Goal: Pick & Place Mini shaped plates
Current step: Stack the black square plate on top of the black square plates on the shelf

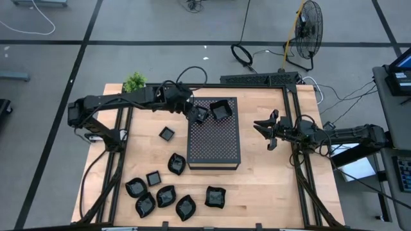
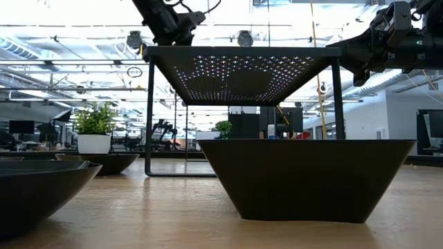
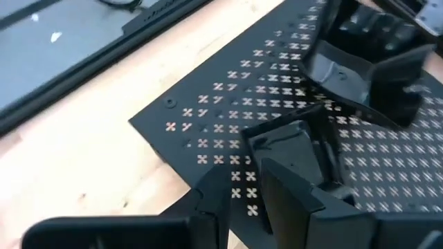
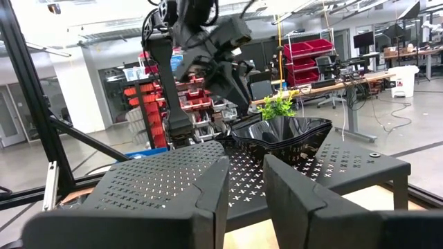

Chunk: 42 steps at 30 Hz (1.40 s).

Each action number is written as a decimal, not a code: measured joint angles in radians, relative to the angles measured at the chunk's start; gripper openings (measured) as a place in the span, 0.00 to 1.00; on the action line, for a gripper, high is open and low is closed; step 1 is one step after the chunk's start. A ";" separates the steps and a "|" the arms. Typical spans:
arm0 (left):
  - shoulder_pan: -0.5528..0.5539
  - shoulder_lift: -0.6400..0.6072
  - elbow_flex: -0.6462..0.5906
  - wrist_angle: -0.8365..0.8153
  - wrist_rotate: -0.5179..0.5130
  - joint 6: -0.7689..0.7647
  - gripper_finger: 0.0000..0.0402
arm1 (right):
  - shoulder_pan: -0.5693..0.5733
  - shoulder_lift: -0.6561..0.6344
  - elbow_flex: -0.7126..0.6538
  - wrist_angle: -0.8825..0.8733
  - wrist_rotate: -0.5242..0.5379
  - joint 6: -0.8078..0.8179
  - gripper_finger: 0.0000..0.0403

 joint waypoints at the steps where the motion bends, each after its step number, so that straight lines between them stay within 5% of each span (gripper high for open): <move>1: 0.003 0.005 0.000 -0.001 0.001 -0.010 0.21 | 0.000 0.000 0.000 0.000 0.000 0.000 0.19; 6: 0.003 0.007 0.000 -0.001 0.002 -0.020 0.23 | 0.000 0.000 0.000 0.000 0.000 0.000 0.19; 15: 0.002 0.016 0.000 0.005 0.002 -0.019 0.46 | 0.000 0.000 0.000 0.000 0.000 -0.003 0.19; 20: -0.006 0.044 0.000 0.024 0.033 -0.001 0.50 | 0.000 0.000 0.000 0.000 0.000 -0.003 0.19; 29: 0.000 0.061 -0.002 0.023 0.042 0.014 0.37 | 0.000 0.000 0.000 0.000 0.000 -0.003 0.19; 42: 0.007 0.060 -0.002 0.030 0.039 0.013 0.03 | 0.000 0.000 0.000 0.000 0.000 -0.003 0.19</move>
